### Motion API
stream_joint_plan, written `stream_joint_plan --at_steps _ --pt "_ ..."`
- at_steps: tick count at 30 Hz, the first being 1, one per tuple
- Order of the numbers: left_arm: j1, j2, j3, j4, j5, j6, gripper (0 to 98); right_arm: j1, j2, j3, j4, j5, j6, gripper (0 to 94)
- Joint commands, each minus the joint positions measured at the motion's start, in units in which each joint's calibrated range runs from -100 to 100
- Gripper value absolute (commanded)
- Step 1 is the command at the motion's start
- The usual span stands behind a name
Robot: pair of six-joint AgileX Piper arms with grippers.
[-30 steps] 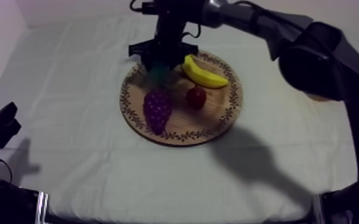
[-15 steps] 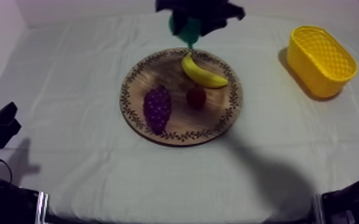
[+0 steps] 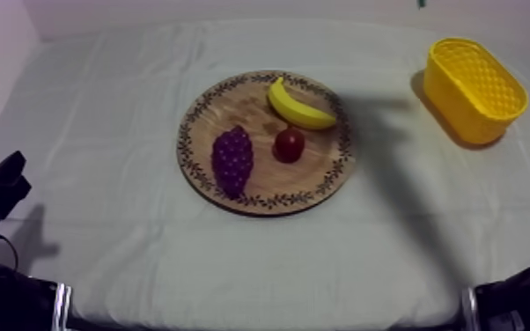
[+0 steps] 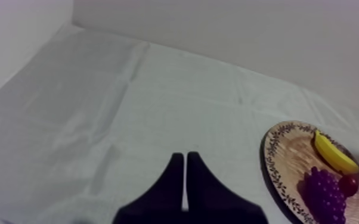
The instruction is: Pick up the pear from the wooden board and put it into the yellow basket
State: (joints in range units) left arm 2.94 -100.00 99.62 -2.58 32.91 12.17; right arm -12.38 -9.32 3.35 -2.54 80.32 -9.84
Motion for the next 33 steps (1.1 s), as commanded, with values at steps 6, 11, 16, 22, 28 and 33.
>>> stream_joint_plan --at_steps 6,11,16,22,28,33 --pt "-0.01 0.0 0.05 0.02 -0.01 0.02 0.1 14.85 -0.84 3.83 -0.81 -2.81 4.41 32.4" --pt "-0.01 0.0 0.05 0.02 -0.01 0.02 0.1 20.7 4.21 7.04 -0.4 -6.82 6.09 33.1" --pt "-0.01 0.0 0.05 0.02 -0.01 0.02 0.1 24.02 10.74 9.88 -0.03 -11.44 7.1 34.4" --pt "-0.01 0.0 0.05 0.02 -0.01 0.02 0.1 24.69 17.31 12.79 1.13 -15.89 6.5 34.7" --pt "-0.01 0.0 0.05 0.02 -0.01 0.02 0.1 23.97 22.18 13.58 2.14 -17.9 5.01 34.9" --pt "-0.01 0.0 0.05 0.02 -0.01 0.02 0.1 23.7 24.47 13.61 2.48 -18.59 4.21 38.4"
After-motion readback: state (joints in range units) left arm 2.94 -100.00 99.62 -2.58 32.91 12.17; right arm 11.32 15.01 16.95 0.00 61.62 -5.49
